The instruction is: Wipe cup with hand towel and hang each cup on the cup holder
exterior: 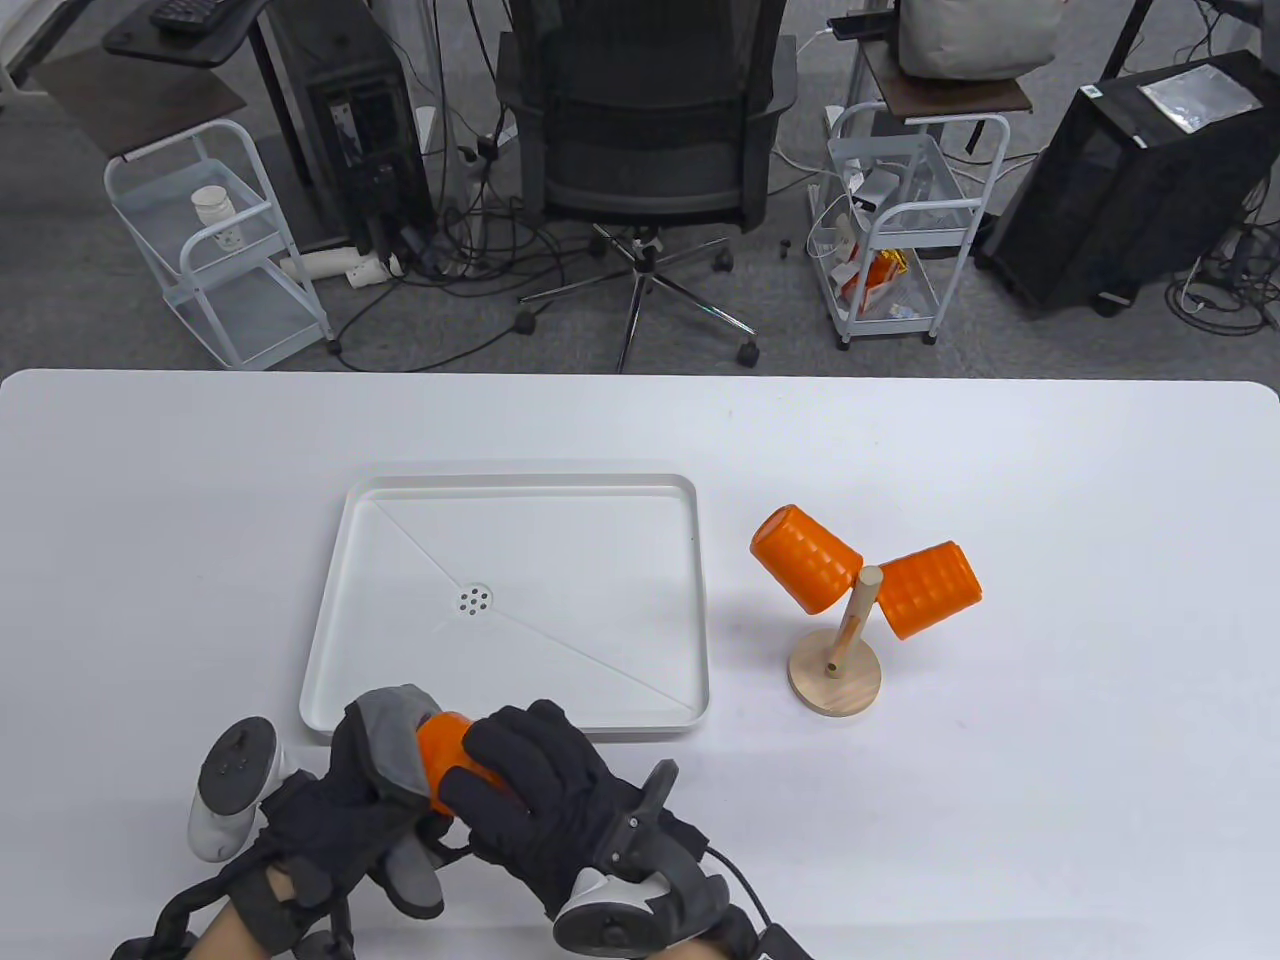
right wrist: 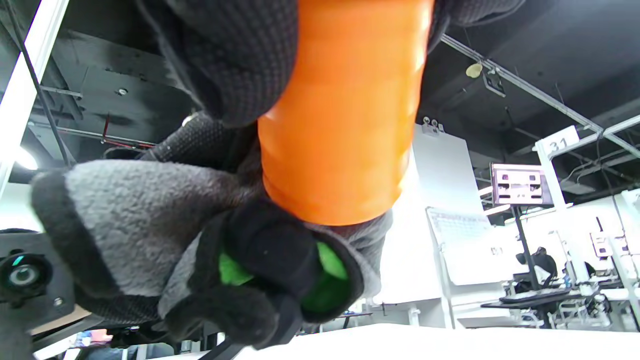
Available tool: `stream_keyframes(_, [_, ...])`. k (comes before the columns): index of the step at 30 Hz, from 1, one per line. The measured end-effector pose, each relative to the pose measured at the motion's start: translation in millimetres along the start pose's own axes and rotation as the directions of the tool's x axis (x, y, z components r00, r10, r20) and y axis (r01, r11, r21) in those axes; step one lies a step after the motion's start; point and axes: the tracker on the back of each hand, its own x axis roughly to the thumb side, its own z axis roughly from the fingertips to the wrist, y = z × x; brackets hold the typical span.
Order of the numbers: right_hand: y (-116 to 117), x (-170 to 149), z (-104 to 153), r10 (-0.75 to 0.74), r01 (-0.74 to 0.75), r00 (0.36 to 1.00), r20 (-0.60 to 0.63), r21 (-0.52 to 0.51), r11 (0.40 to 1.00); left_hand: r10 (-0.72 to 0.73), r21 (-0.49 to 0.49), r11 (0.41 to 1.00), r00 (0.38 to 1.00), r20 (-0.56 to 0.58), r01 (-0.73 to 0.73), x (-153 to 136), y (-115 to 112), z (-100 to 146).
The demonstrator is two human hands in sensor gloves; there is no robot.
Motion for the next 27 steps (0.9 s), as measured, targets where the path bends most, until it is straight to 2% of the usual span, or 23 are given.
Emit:
stream_keyframes(5, [-26.7, -8.3, 1.0, 0.117, -0.117, 0.993, -0.019, 0.010, 0.993, 0.007, 0.010, 1.000, 1.000, 0.000, -0.007, 0.4, 0.9, 0.8])
stream_keyframes(9, [-58.5, -21.1, 6.6, 0.206, -0.204, 0.977, -0.059, 0.037, 0.978, 0.003, 0.009, 1.000, 1.000, 0.000, -0.003, 0.6, 1.0, 0.9])
stream_keyframes(12, [-83.7, -31.1, 13.7, 0.321, -0.314, 0.943, -0.088, 0.085, 0.945, 0.002, 0.011, 1.000, 1.000, 0.007, -0.002, 0.9, 1.6, 1.4])
stream_keyframes(17, [-119.4, -46.9, 28.7, 0.422, -0.403, 0.889, -0.176, 0.135, 0.905, -0.001, 0.010, 1.000, 1.000, 0.006, 0.001, 1.0, 1.7, 1.3])
stream_keyframes(22, [-139.1, -62.6, 43.4, 0.438, -0.406, 0.858, -0.270, 0.166, 0.899, -0.008, 0.008, 1.000, 1.000, 0.005, 0.008, 0.8, 1.7, 1.5])
stream_keyframes(27, [-142.1, -77.4, 56.5, 0.492, -0.432, 0.809, -0.320, 0.244, 0.868, -0.013, 0.009, 1.000, 1.000, 0.005, 0.013, 0.9, 1.5, 1.7])
